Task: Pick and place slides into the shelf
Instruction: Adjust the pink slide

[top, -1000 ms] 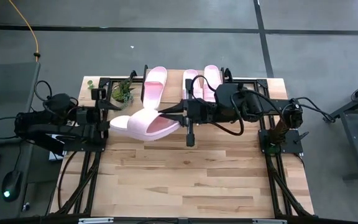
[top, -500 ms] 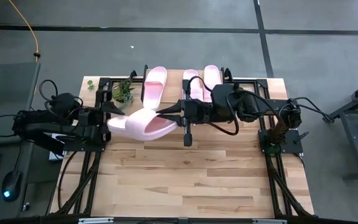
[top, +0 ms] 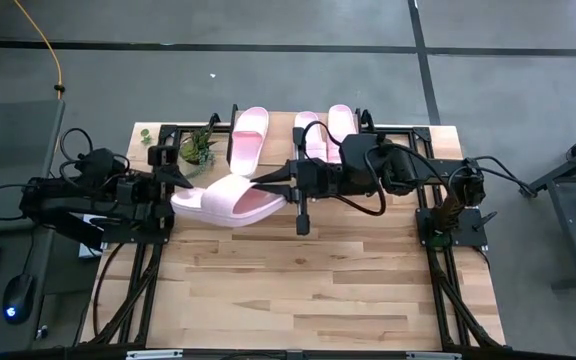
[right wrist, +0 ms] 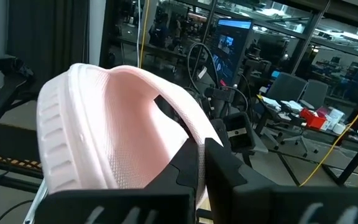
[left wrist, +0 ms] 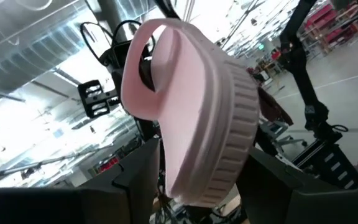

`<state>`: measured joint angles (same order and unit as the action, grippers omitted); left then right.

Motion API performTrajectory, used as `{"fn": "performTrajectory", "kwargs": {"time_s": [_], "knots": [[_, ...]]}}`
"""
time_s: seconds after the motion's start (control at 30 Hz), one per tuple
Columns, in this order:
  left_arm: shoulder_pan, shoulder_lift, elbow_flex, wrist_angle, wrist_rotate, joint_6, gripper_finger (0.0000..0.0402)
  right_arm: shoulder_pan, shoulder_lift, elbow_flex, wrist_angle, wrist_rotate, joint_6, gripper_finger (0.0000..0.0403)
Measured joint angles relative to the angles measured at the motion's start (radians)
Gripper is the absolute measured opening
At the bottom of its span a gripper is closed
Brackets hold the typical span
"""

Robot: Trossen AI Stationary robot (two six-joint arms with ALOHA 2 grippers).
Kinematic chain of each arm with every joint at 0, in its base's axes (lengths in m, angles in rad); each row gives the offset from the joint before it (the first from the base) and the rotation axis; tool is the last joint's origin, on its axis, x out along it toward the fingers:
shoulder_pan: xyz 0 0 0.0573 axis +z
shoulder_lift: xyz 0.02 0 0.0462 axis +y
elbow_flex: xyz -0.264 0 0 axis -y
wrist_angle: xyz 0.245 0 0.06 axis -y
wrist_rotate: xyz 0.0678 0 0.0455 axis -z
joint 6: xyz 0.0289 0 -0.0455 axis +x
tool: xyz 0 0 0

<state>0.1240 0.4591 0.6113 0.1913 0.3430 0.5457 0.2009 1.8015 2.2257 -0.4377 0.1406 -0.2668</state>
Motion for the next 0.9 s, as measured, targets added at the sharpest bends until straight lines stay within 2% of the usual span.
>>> {"fn": "performTrajectory", "kwargs": {"time_s": [0.17, 0.27, 0.57, 0.8, 0.9], "knots": [[0.0, 0.009, 0.0, 0.006, 0.006, -0.001, 0.0181, 0.0, 0.018, 0.0, 0.025, -0.005, 0.0, 0.0], [0.0, 0.02, 0.0, 0.019, 0.007, -0.006, 0.0164, -0.005, 0.029, 0.0, 0.04, -0.011, 0.0, 0.0], [-0.001, 0.029, 0.0, 0.044, 0.05, -0.008, 0.0057, -0.005, 0.034, 0.0, 0.037, 0.007, 0.0, 0.0], [0.0, 0.028, 0.0, 0.041, 0.047, 0.005, 0.0056, -0.005, 0.031, 0.001, -0.006, 0.007, -0.005, 0.0001], [0.0, 0.028, 0.0, 0.037, 0.047, 0.005, 0.0062, -0.005, 0.03, 0.002, -0.039, 0.006, -0.019, 0.0013]]}}
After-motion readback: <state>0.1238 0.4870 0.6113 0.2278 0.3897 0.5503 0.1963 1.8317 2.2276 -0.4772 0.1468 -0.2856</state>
